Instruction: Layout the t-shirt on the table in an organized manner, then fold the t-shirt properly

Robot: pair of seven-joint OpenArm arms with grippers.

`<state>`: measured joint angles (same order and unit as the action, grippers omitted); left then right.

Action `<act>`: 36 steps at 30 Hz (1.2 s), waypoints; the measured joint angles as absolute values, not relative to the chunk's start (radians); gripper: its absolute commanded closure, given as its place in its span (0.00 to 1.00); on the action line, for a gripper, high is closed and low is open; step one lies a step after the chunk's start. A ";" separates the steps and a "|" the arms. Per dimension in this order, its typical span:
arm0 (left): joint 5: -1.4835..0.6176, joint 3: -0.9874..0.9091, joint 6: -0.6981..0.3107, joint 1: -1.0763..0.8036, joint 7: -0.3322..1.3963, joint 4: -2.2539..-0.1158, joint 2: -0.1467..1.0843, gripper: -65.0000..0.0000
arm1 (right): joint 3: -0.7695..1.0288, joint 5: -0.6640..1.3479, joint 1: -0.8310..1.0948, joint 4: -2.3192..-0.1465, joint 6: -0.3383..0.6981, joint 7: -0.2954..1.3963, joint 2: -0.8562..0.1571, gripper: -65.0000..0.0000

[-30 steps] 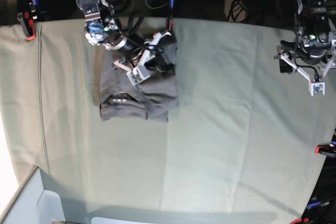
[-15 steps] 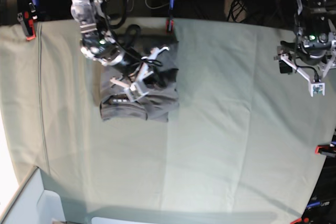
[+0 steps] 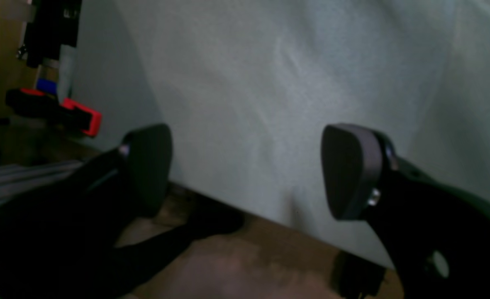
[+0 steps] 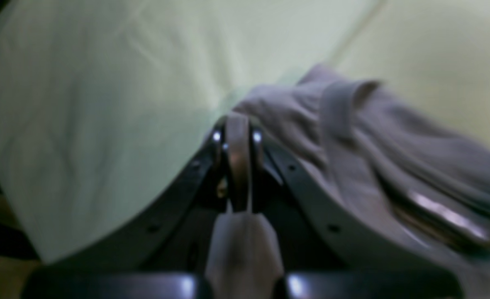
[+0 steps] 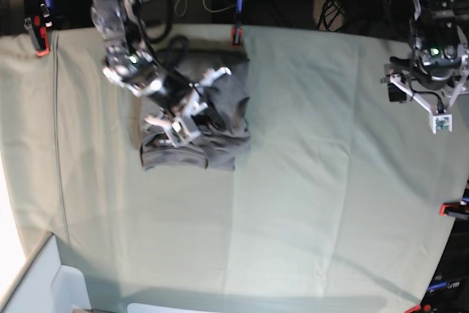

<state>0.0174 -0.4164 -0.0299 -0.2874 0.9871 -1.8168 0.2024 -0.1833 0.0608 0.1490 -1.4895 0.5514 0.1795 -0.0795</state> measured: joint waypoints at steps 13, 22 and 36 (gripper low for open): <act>0.014 -0.410 -0.031 -0.347 0.969 -1.879 0.086 0.32 | 0.011 0.072 0.278 -1.374 0.554 0.160 -0.102 1.00; 0.015 -0.421 -0.030 -0.445 0.968 -1.873 0.009 0.62 | 0.131 0.109 0.435 -1.683 0.641 0.184 -0.096 1.00; -0.153 -0.424 -0.028 -0.633 0.933 -1.802 -0.047 0.63 | 0.163 0.136 0.794 -1.746 0.661 0.165 -0.109 1.00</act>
